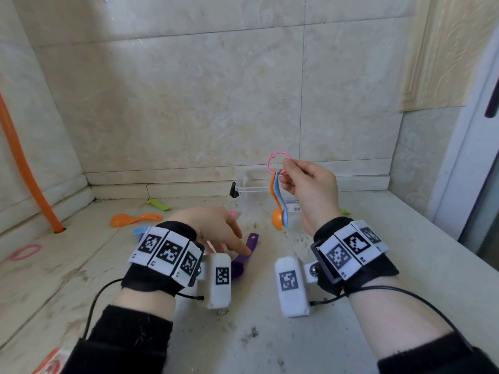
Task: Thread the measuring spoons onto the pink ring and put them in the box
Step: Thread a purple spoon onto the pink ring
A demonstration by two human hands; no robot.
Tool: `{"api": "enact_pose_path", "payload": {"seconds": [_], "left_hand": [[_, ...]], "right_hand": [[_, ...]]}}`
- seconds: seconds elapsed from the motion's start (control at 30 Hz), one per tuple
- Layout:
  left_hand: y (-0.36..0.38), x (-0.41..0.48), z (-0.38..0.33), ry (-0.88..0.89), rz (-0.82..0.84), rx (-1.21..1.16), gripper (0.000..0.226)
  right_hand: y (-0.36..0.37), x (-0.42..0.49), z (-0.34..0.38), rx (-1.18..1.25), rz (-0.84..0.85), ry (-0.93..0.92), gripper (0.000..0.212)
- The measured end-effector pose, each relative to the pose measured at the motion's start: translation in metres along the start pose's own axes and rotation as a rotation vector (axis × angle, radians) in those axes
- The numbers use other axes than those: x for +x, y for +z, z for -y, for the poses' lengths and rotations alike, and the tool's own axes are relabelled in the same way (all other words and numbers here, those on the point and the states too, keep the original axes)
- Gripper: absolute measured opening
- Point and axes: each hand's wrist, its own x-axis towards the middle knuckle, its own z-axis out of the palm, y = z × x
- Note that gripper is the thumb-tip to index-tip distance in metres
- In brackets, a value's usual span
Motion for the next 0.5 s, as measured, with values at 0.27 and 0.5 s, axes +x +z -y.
{"api": "enact_pose_path", "payload": {"seconds": [0.27,0.5], "left_hand": [[0.0067,0.0019,-0.0074,-0.011,-0.005,0.052,0.054],[0.0066,0.0066,-0.0031,0.017,-0.12,-0.028,0.034]], "right_hand": [[0.0009,-0.002,-0.0006,-0.041,0.024,0.008,0.011],[0.0012,-0.0019,-0.0023,-0.047,0.038,0.013,0.012]]}}
